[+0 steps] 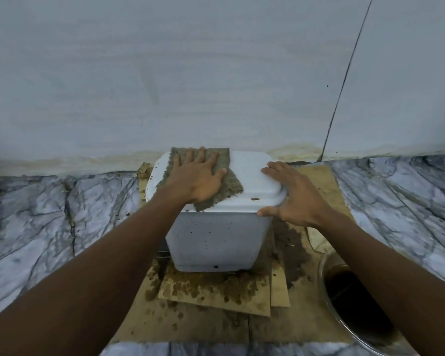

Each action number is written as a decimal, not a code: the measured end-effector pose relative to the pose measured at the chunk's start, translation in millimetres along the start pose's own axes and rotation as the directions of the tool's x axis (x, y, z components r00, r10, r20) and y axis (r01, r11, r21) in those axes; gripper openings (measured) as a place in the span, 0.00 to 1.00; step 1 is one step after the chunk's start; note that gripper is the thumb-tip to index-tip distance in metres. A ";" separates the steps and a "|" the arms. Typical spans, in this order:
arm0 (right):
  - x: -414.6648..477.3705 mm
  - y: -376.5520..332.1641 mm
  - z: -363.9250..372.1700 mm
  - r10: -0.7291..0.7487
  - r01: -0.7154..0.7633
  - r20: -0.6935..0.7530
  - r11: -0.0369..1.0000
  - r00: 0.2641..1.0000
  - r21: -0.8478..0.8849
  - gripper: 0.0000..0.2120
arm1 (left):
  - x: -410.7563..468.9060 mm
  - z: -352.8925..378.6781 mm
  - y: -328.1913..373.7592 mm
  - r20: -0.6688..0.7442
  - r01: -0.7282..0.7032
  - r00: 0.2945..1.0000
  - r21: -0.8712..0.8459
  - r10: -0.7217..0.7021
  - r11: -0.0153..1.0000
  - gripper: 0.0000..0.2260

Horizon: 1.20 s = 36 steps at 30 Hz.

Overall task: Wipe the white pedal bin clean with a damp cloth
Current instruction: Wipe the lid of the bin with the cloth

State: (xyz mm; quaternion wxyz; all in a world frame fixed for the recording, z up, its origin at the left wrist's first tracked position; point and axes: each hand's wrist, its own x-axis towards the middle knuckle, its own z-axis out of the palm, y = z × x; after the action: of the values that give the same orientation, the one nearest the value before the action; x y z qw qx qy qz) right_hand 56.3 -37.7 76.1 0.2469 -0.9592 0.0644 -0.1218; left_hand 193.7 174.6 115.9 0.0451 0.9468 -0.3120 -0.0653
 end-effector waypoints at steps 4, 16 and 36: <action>-1.3 0.1 0.5 0.002 -0.001 -0.012 0.999 1.000 0.049 0.54 | 12.7 3.2 41.5 0.037 -0.075 0.996 -0.011 0.075 0.997 0.29; -9.2 15.1 -8.0 0.026 -0.027 0.008 0.996 1.000 0.081 0.68 | 17.9 20.0 96.4 0.058 -0.349 0.936 0.025 0.347 0.937 0.28; -27.6 23.9 -22.1 0.220 -0.230 0.068 0.931 0.973 0.282 0.57 | 26.6 13.8 100.5 0.053 -0.191 0.980 -0.007 0.191 0.982 0.26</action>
State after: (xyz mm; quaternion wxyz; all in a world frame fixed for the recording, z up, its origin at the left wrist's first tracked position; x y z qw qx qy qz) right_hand 22.3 -63.4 77.6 0.3972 -0.9013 0.1511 -0.0840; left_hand 154.0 77.6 112.4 0.0437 0.9104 -0.4023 -0.0863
